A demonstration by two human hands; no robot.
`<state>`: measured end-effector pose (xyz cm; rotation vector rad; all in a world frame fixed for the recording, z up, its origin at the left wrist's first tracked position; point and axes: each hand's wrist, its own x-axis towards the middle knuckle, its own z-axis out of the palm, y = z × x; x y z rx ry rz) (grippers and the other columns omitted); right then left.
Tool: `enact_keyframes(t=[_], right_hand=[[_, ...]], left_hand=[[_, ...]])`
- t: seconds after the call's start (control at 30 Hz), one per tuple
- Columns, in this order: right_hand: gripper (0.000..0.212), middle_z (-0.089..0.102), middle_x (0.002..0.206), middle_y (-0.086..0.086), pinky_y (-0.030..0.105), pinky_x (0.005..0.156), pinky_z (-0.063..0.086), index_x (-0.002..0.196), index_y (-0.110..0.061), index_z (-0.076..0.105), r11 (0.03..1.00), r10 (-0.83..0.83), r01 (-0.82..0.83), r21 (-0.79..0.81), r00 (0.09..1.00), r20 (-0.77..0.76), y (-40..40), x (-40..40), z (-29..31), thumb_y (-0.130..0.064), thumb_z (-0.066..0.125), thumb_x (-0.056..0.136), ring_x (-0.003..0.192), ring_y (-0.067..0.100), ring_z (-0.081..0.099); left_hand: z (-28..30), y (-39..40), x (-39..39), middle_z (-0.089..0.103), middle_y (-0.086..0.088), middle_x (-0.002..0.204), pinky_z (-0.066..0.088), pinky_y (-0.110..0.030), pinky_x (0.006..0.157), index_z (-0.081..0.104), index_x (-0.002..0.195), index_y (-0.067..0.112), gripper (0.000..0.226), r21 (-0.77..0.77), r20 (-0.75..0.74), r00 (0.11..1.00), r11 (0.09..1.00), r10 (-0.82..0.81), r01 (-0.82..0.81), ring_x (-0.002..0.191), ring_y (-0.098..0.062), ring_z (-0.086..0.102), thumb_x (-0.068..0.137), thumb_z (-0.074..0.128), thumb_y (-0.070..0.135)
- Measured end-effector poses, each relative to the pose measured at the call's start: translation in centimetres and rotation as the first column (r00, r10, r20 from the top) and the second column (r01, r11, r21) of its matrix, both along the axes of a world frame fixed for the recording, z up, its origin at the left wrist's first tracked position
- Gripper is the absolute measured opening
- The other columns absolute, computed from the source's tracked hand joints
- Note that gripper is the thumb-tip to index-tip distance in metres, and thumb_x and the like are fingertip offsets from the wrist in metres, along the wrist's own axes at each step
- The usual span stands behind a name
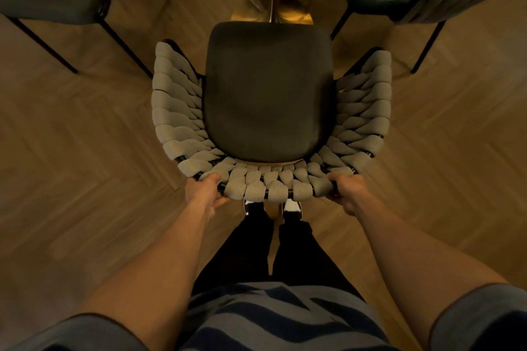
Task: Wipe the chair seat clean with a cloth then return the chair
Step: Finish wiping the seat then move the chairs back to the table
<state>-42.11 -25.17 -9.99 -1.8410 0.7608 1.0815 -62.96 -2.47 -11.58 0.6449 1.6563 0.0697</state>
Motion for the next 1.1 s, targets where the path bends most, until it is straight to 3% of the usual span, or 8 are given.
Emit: enact_keyframes(t=[0.17, 0.43, 0.6, 0.73, 0.8, 0.9, 1.03, 1.1], right_hand=[[0.013, 0.06, 0.102, 0.014, 0.043, 0.075, 0.059, 0.092, -0.01, 0.055, 0.999, -0.004, 0.004, 0.034, 1.0, -0.009, 0.4, 1.7, -0.1, -0.005, 0.066, 0.096, 0.1, 0.031, 0.061], [0.041, 0.067, 0.121, 0.013, 0.036, 0.067, 0.056, 0.132, -0.007, 0.053, 0.99, 0.121, -0.118, 0.074, 0.992, -0.034, -1.3, 2.0, 0.1, -0.019, 0.069, 0.097, 0.099, 0.028, 0.069], [0.03, 0.068, 0.107, 0.01, 0.035, 0.071, 0.053, 0.126, -0.007, 0.059, 0.961, 0.275, -0.273, 0.033, 0.96, -0.054, -2.8, 2.1, 1.7, -0.023, 0.062, 0.101, 0.087, 0.022, 0.069], [0.021, 0.068, 0.099, 0.01, 0.043, 0.088, 0.054, 0.117, -0.006, 0.061, 0.899, 0.438, -0.436, 0.047, 0.896, -0.069, -3.4, 1.7, 3.0, -0.022, 0.057, 0.104, 0.086, 0.022, 0.066], [0.016, 0.07, 0.101, 0.011, 0.043, 0.09, 0.054, 0.108, -0.009, 0.063, 0.801, 0.599, -0.597, 0.047, 0.799, -0.056, -3.2, 1.3, 3.3, -0.023, 0.057, 0.104, 0.087, 0.022, 0.066], [0.01, 0.071, 0.104, 0.015, 0.036, 0.076, 0.052, 0.097, -0.016, 0.063, 0.53, 0.848, -0.847, 0.031, 0.53, -0.003, -1.9, 0.4, 3.6, -0.02, 0.057, 0.103, 0.086, 0.021, 0.065], [0.006, 0.071, 0.105, 0.009, 0.038, 0.085, 0.059, 0.1, -0.026, 0.062, 0.177, 0.984, -0.983, 0.036, 0.178, 0.009, 1.1, -1.0, 3.5, -0.026, 0.057, 0.102, 0.094, 0.02, 0.069], [0.012, 0.071, 0.107, 0.009, 0.032, 0.077, 0.058, 0.107, -0.019, 0.067, 0.08, 0.997, -0.995, 0.058, 0.08, 0.013, 3.2, -1.9, 3.5, -0.025, 0.058, 0.102, 0.09, 0.018, 0.068]], left_hand=[[0.2, 0.5, 1.1, 0.065, -0.009, 0.118, 0.059, -0.055, 0.073, 0.049, 0.131, 0.02, 0.044, -0.023, 0.052, 0.999, 1.0, -0.011, 0.012, 0.092, -0.03, 0.07, 0.091, 0.066, 0.014], [1.1, 0.6, -0.1, 0.061, -0.007, 0.129, 0.059, -0.045, 0.081, 0.05, 0.133, 0.02, 0.043, -0.041, 0.14, 0.982, 0.99, -0.125, 0.132, 0.101, -0.029, 0.068, 0.093, 0.065, 0.018], [3.0, -0.2, -1.6, 0.063, -0.009, 0.124, 0.06, -0.04, 0.074, 0.027, 0.151, 0.024, 0.07, -0.011, 0.012, 0.947, 0.947, -0.32, 0.32, 0.093, -0.029, 0.071, 0.093, 0.063, 0.014], [5.1, -1.5, -2.3, 0.068, -0.008, 0.103, 0.056, -0.033, 0.066, 0.054, 0.13, 0.012, 0.035, 0.074, -0.104, 0.889, 0.887, -0.447, 0.455, 0.084, -0.023, 0.069, 0.096, 0.06, 0.018], [6.2, -2.2, -2.5, 0.068, -0.009, 0.101, 0.054, -0.03, 0.063, 0.063, 0.112, 0.012, 0.018, 0.089, -0.14, 0.798, 0.795, -0.586, 0.6, 0.081, -0.022, 0.068, 0.097, 0.057, 0.019], [7.4, -3.2, -3.2, 0.067, -0.008, 0.099, 0.052, -0.032, 0.065, 0.062, 0.107, 0.015, 0.012, 0.067, -0.127, 0.723, 0.721, -0.679, 0.689, 0.077, -0.022, 0.064, 0.098, 0.056, 0.021], [7.8, -4.0, -5.6, 0.067, -0.008, 0.094, 0.049, -0.032, 0.062, 0.063, 0.099, 0.017, 0.008, 0.098, -0.162, 0.761, 0.758, -0.628, 0.645, 0.072, -0.021, 0.063, 0.097, 0.056, 0.021], [8.0, -4.1, -7.2, 0.068, -0.008, 0.091, 0.051, -0.036, 0.065, 0.064, 0.101, 0.014, 0.011, 0.114, -0.174, 0.782, 0.777, -0.598, 0.619, 0.073, -0.029, 0.065, 0.097, 0.057, 0.021]])
